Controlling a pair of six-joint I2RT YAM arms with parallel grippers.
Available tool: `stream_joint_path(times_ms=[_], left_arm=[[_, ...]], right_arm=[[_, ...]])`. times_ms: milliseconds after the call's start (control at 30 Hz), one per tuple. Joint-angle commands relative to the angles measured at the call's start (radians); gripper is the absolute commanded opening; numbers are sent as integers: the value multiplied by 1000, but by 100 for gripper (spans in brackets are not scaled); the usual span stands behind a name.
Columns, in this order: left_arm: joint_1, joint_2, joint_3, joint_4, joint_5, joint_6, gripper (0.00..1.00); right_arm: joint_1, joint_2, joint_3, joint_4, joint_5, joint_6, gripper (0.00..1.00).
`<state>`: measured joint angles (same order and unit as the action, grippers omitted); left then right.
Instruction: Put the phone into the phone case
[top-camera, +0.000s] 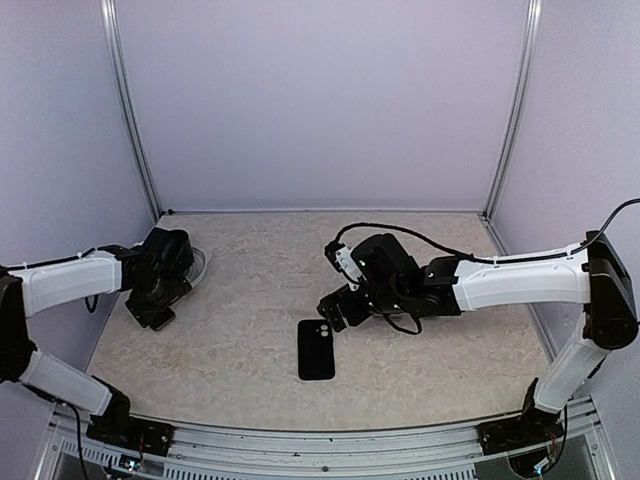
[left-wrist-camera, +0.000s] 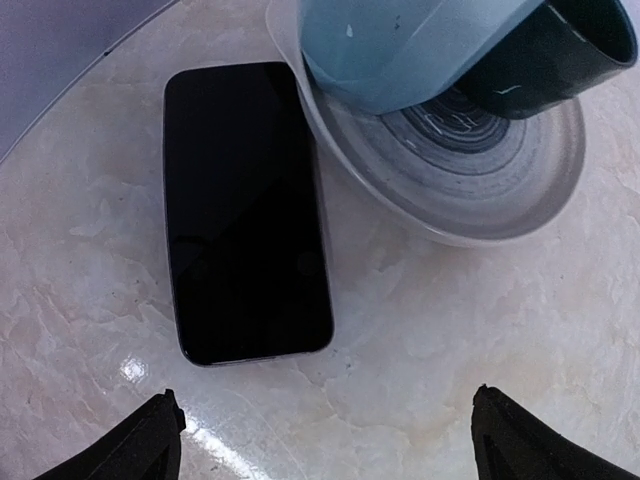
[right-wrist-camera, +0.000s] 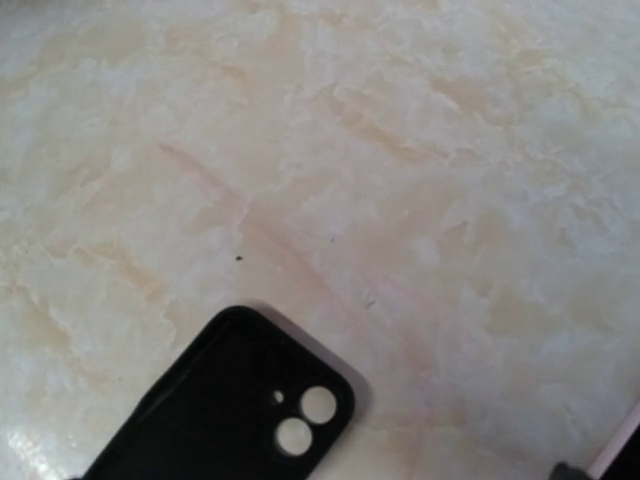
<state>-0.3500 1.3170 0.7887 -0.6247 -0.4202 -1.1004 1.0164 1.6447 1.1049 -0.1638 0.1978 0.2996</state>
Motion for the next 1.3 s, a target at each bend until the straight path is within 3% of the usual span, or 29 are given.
stream_joint_path(times_ms=[0, 200, 633, 900, 1100, 1267], left_arm=[[51, 157, 76, -54, -21, -43, 99], [87, 365, 124, -98, -81, -37, 99], [184, 413, 52, 68, 90, 81, 99], [185, 389, -15, 80, 147, 83, 77], [172, 284, -110, 82, 176, 50, 65], [72, 189, -180, 54, 194, -41, 56]], right_arm=[[-12, -31, -33, 50, 20, -23, 99], [-20, -46, -56, 60, 24, -29, 99], [-37, -71, -78, 70, 49, -47, 99], [-42, -103, -80, 69, 54, -51, 99], [-45, -116, -82, 62, 61, -53, 99], [-47, -127, -88, 59, 66, -47, 99]])
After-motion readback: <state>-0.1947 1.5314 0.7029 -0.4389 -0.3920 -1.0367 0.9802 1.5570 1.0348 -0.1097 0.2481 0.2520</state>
